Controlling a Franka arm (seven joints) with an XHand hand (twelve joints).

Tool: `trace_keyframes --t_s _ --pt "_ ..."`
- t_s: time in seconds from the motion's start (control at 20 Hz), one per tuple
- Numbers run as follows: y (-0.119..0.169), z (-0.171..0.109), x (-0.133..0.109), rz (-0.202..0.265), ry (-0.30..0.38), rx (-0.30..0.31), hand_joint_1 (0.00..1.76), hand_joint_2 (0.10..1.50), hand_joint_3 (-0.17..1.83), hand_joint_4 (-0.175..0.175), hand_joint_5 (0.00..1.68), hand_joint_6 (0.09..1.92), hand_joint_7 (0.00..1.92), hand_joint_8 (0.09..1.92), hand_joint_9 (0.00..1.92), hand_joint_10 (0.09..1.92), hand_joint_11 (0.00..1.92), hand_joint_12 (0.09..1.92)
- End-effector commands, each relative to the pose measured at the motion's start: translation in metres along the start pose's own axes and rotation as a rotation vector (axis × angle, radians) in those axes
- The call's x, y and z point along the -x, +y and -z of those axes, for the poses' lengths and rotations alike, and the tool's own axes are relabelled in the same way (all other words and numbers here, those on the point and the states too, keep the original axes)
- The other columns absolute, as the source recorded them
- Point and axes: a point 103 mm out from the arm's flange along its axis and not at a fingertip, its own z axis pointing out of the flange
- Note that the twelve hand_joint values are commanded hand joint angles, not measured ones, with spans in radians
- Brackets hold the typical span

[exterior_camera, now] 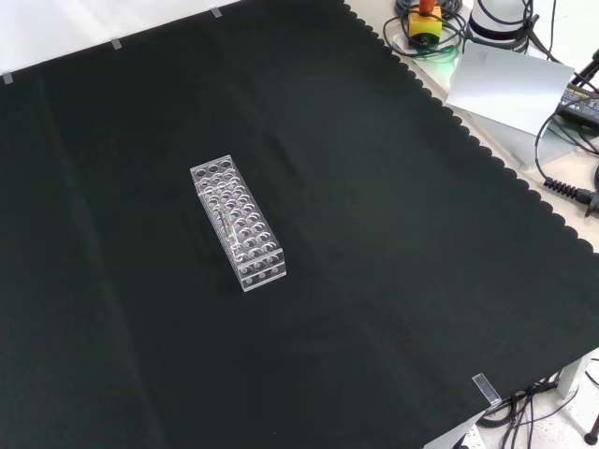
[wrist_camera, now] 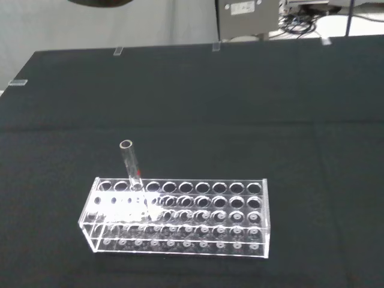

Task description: Pick up the test tube.

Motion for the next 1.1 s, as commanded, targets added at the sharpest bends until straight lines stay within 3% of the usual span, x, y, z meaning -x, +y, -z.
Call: trace_keyframes --t_s 0.05,0.55,1.1 --pt "0.049 -0.024 -0.025 0.079 0.013 -0.050 0.73 0.78 0.43 -0.123 0.32 0.09 0.32 0.90 0.26 0.93 0.01 1.58" --pt "0.102 -0.084 -0.072 0.104 -0.010 -0.167 0.73 0.78 0.44 -0.124 0.33 0.09 0.33 0.91 0.26 0.93 0.02 1.58" --pt "0.144 -0.146 -0.104 0.135 -0.048 -0.289 0.74 0.77 0.46 -0.128 0.34 0.09 0.36 0.92 0.29 0.93 0.02 1.58"
